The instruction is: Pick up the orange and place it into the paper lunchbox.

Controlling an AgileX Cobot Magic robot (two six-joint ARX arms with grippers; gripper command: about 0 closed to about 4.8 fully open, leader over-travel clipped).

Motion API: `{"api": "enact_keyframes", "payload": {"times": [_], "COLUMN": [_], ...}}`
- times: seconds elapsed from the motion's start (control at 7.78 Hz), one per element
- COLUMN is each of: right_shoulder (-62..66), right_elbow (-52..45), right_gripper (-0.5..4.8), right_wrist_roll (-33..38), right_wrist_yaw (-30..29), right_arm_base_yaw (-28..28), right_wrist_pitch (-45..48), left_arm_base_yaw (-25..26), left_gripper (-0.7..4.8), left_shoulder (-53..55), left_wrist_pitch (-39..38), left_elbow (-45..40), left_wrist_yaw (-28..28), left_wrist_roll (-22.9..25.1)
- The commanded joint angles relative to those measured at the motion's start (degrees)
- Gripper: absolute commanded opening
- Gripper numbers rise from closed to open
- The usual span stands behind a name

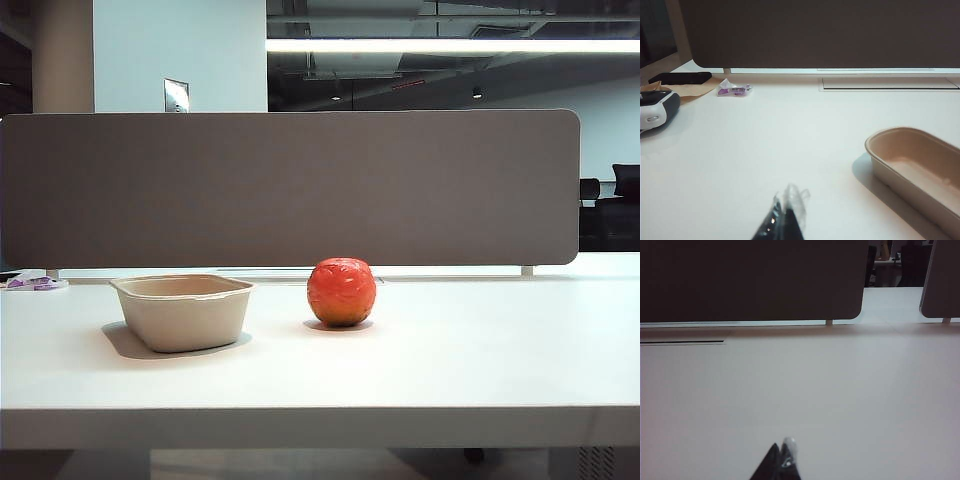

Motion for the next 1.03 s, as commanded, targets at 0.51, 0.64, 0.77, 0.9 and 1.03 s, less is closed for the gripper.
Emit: {"api": "enact_keyframes", "payload": {"times": [0.51, 0.64, 0.77, 0.9, 1.03], "right_shoulder": [-0.02, 0.13, 0.35, 13.84, 16.06], "right_elbow": [-0.04, 4.55, 5.55, 24.04, 26.01], "right_gripper": [-0.06, -0.06, -0.06, -0.06, -0.06], "right_wrist_roll": [0.48, 0.55, 0.59, 1.75, 1.75], "right_wrist_yaw": [0.17, 0.28, 0.31, 0.2, -0.09], "right_arm_base_yaw": [0.02, 0.0, 0.0, 0.09, 0.17], "right_wrist_pitch": [0.35, -0.09, -0.28, -1.77, -1.73], "left_arm_base_yaw": [-0.04, -0.04, -0.04, -0.04, -0.04], "left_gripper": [-0.05, -0.05, -0.05, -0.04, -0.04], "left_shoulder": [-0.2, -0.15, 0.0, 10.23, 12.52], "left_wrist_pitch": [1.01, 0.94, 0.9, -5.9, -5.95], "left_elbow": [0.17, 3.85, 4.81, 22.97, 24.87], "left_wrist_yaw": [0.0, -1.27, -1.27, 0.72, 1.77], "left_wrist_roll": [-2.1, -6.93, -7.56, -9.22, -9.22]}}
